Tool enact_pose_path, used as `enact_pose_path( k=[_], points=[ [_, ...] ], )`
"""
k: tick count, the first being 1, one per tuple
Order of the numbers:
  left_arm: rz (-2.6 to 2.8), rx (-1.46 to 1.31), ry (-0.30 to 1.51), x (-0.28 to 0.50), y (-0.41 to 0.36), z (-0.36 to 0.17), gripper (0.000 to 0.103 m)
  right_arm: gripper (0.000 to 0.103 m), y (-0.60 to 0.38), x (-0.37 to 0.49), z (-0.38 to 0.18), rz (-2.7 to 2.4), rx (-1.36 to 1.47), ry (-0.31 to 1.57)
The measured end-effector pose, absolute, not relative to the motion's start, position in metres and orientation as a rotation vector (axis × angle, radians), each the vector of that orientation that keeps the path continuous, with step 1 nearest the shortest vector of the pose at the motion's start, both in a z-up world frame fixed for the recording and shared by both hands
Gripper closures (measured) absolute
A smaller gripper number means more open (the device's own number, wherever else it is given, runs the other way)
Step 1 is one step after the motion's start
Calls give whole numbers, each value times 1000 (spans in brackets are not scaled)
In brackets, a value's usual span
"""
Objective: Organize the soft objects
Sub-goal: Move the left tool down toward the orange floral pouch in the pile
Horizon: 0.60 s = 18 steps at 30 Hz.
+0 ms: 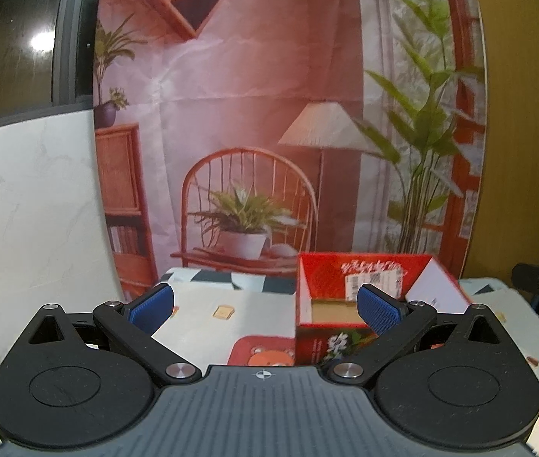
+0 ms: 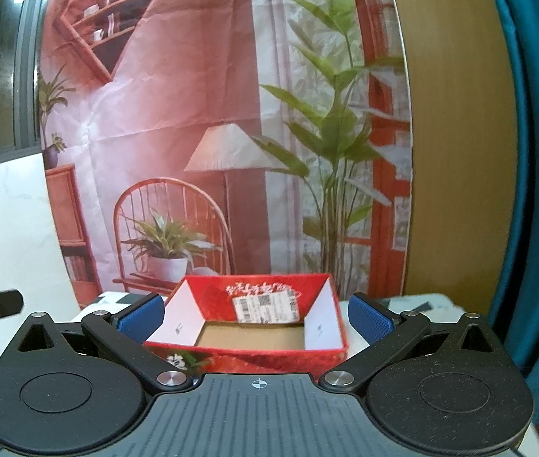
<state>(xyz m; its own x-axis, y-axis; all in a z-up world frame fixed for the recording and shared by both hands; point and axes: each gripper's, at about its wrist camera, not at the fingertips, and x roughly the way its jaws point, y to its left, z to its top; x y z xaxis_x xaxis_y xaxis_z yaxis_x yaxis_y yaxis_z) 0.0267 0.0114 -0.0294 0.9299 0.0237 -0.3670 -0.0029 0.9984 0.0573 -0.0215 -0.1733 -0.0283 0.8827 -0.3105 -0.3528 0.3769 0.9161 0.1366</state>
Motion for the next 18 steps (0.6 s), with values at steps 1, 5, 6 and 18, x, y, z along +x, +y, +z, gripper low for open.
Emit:
enact_pose_path(
  k=[1, 5, 6, 18],
  points=[
    [18, 57, 385, 30, 12, -35, 0, 0, -174, -21, -33, -352, 219, 326],
    [23, 65, 401, 36, 16, -55, 0, 0, -175, -18, -56, -329, 249, 322],
    [23, 73, 399, 37, 16, -60, 0, 0, -175, -16, -63, -328, 250, 321],
    [-14, 102, 509, 58, 13, -132, 0, 0, -180, -13, -142, -316, 295, 299]
  ],
)
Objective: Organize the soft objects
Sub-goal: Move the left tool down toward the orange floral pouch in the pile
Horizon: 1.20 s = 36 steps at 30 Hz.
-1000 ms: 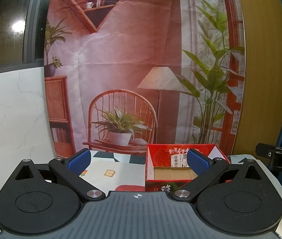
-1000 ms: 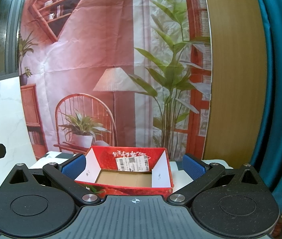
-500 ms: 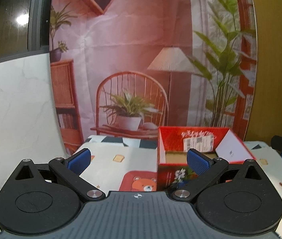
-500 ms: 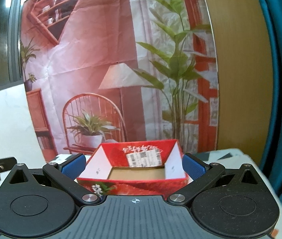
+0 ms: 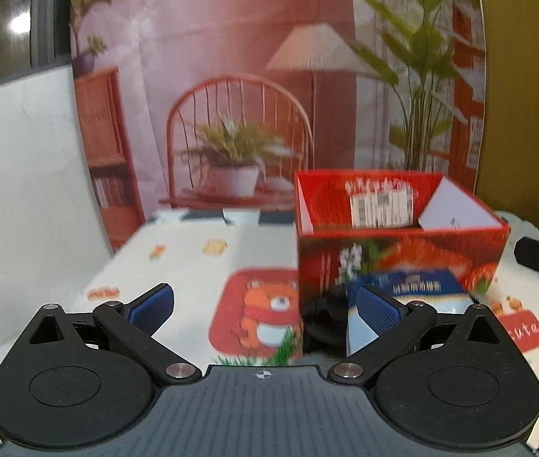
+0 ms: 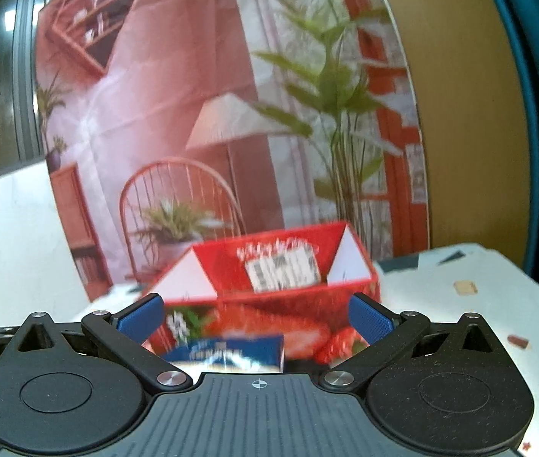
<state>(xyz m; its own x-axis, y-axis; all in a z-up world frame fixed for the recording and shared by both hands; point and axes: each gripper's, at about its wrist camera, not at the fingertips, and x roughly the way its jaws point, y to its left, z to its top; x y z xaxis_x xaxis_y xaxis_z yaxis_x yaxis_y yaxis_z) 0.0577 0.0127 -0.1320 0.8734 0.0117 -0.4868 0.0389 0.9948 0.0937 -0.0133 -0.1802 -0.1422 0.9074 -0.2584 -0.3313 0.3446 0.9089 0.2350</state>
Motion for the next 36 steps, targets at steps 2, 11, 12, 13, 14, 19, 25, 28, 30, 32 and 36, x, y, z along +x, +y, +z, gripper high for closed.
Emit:
enact_pose_path(
  k=[2, 11, 12, 13, 14, 19, 25, 28, 30, 32, 36],
  points=[
    [-25, 85, 529, 59, 16, -140, 0, 0, -177, -14, -152, -290, 286, 323],
    [-65, 42, 606, 61, 26, -161, 0, 0, -161, -12, -178, -294, 237, 415],
    [-71, 38, 613, 62, 25, -163, 0, 0, -160, -12, -178, -291, 229, 420],
    [-77, 33, 622, 63, 25, -165, 0, 0, -158, -12, -179, -288, 220, 427],
    [-82, 28, 626, 63, 25, -167, 0, 0, -159, -11, -179, -287, 216, 434],
    [-113, -7, 651, 61, 28, -172, 0, 0, -163, -9, -183, -283, 231, 480],
    [-154, -20, 723, 61, 22, -184, 2, 0, -161, -3, -194, -261, 214, 569],
    [-185, -7, 754, 57, 19, -190, 5, 0, -157, -4, -198, -231, 207, 602],
    [-210, -12, 778, 54, 19, -195, 9, 0, -154, -5, -201, -215, 206, 626],
    [-237, -21, 807, 53, 21, -200, 17, 0, -154, -6, -205, -207, 217, 656],
    [-279, -34, 866, 55, 19, -213, 29, 0, -158, -4, -216, -202, 250, 717]
  ],
)
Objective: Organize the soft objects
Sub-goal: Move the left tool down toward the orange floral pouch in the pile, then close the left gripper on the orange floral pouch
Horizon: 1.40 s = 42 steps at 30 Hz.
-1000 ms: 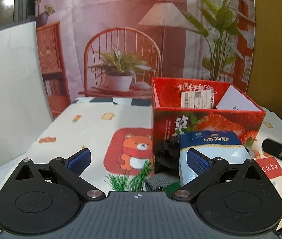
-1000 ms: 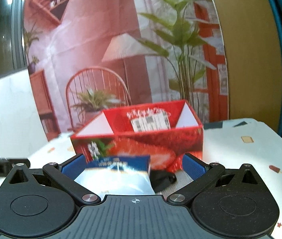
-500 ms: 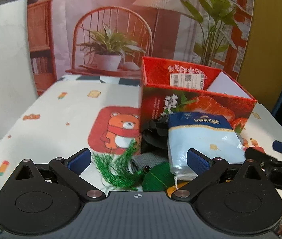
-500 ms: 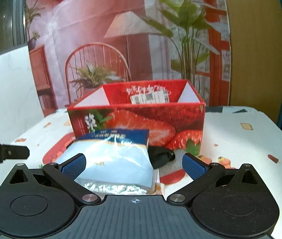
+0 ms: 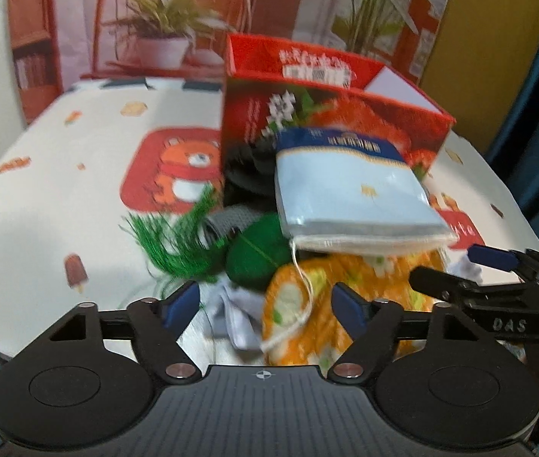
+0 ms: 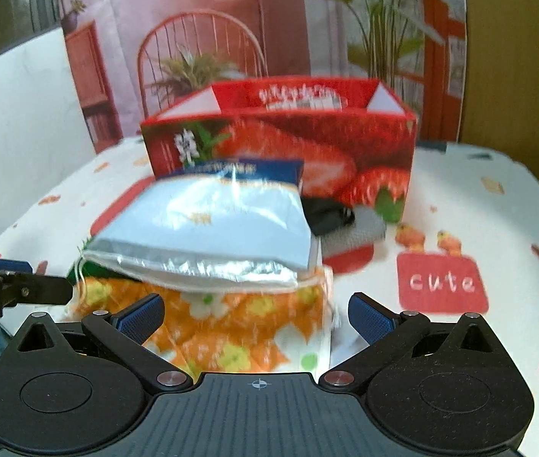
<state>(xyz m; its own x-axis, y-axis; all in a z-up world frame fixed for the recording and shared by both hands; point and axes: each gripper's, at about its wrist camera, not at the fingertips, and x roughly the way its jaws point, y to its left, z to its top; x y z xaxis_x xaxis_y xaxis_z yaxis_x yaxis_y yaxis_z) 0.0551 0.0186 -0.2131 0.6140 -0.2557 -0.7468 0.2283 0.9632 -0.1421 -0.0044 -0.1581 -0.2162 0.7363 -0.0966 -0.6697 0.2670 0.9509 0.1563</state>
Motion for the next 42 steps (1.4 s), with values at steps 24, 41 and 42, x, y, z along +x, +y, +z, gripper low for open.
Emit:
enact_pose_path(
  k=[24, 41, 42],
  points=[
    [-401, -84, 989, 79, 10, -263, 69, 1, -172, 7, -251, -188, 368, 832],
    [-433, -29, 941, 73, 2, -261, 73, 29, -176, 4, -252, -182, 407, 814],
    [-435, -27, 938, 73, 2, -261, 73, 31, -176, 4, -252, -180, 411, 812]
  ],
)
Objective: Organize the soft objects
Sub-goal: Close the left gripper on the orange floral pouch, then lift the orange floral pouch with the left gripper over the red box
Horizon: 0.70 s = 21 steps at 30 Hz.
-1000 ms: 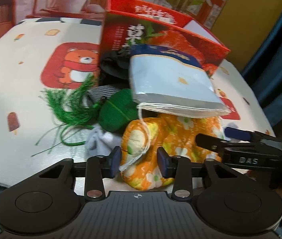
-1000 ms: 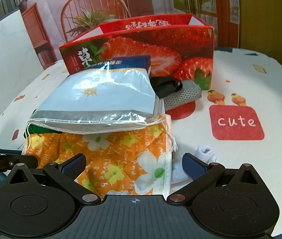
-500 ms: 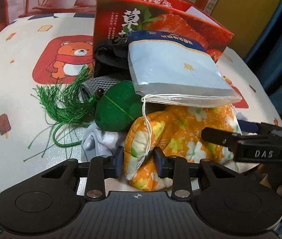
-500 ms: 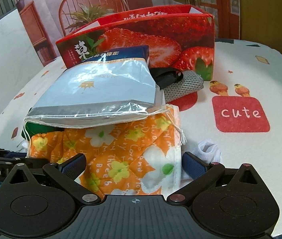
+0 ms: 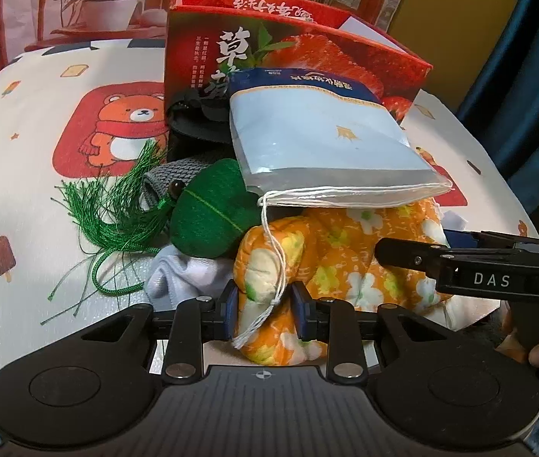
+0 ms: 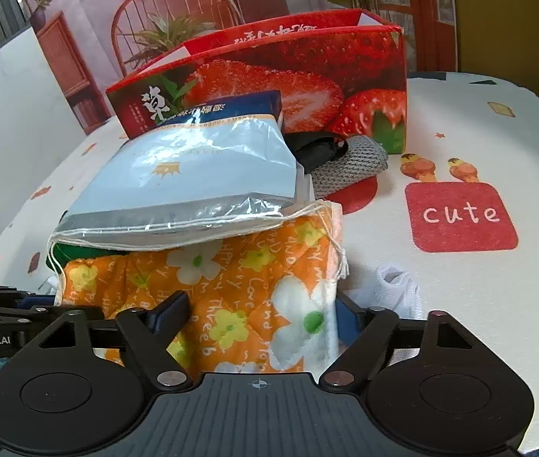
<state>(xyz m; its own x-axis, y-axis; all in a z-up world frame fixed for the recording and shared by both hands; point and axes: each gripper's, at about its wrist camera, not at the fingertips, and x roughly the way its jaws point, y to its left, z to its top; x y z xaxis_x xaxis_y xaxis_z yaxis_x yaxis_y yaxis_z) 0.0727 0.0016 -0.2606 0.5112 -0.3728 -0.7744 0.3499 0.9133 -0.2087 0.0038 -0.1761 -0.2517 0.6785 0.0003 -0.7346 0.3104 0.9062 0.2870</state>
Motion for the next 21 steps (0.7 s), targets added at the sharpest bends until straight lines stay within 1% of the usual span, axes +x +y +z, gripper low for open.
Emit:
enact_pose_path(
  k=[2, 3, 5, 6, 11, 13, 14, 18, 19, 21],
  points=[
    [-439, -24, 933, 72, 1, -260, 73, 39, -176, 3, -251, -176, 417, 806],
    [-440, -22, 930, 71, 1, -259, 73, 40, -176, 3, -250, -172, 420, 803],
    [-440, -21, 922, 70, 1, -258, 73, 49, -176, 2, -249, -161, 423, 795],
    [-439, -21, 919, 70, 2, -258, 73, 51, -176, 2, -248, -156, 423, 792],
    [-441, -23, 903, 68, 4, -256, 73, 67, -174, -1, -246, -124, 436, 775],
    [-441, -19, 892, 66, 4, -254, 73, 71, -174, -1, -244, -114, 442, 763],
    [-442, -19, 884, 66, 4, -253, 73, 76, -174, -2, -242, -109, 443, 753],
    [-447, -33, 841, 62, 8, -245, 73, 81, -173, -5, -232, -95, 435, 704],
    [-446, -40, 825, 60, 9, -242, 73, 87, -172, -7, -229, -94, 431, 690],
    [-444, -51, 793, 58, 12, -236, 73, 88, -172, -8, -223, -88, 423, 667]
  ],
)
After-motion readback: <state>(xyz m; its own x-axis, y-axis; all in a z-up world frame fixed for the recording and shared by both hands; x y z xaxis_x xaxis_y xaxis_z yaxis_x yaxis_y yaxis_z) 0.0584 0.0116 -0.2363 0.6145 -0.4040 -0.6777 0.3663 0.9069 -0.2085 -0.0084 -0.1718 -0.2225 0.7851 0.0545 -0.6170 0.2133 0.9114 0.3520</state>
